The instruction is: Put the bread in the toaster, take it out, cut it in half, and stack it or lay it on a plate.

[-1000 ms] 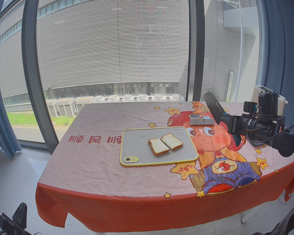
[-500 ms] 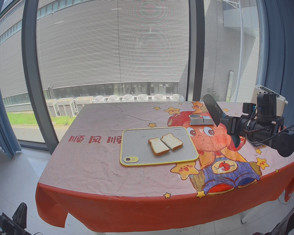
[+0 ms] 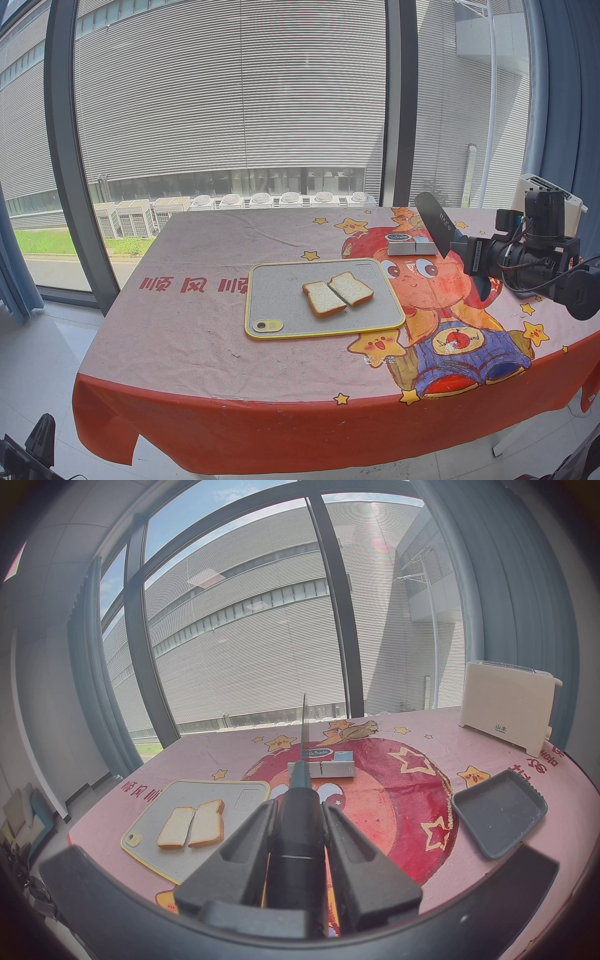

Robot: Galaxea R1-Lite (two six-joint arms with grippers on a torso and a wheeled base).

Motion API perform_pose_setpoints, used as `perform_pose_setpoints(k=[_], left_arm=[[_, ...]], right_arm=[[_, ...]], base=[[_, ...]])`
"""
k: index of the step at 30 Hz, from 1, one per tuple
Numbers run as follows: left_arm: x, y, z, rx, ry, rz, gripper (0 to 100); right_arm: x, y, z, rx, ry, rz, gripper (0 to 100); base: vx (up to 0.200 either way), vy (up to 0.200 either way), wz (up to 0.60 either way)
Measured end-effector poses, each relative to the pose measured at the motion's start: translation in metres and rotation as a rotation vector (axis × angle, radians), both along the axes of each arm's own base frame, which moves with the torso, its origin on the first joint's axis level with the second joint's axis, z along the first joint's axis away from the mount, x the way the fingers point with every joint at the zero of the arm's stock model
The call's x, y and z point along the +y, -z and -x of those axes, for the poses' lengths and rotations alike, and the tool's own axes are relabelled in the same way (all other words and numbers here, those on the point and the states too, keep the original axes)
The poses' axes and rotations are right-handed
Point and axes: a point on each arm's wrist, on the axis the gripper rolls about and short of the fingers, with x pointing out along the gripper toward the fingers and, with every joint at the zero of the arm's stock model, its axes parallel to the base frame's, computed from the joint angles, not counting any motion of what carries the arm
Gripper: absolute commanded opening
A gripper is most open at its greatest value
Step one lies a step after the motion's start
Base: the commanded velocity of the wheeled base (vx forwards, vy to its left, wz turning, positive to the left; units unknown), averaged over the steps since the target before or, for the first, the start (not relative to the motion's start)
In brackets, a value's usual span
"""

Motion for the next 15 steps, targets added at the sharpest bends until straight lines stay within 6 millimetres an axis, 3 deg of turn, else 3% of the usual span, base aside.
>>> perform_pose_setpoints(k=[15], left_arm=[[0.0, 0.0, 0.0, 0.0, 0.0, 0.0, 0]], right_arm=[[0.0008, 0.0017, -0.0015, 0.013, -0.013, -0.017, 0]], base=[[0.0, 0.0, 0.0]])
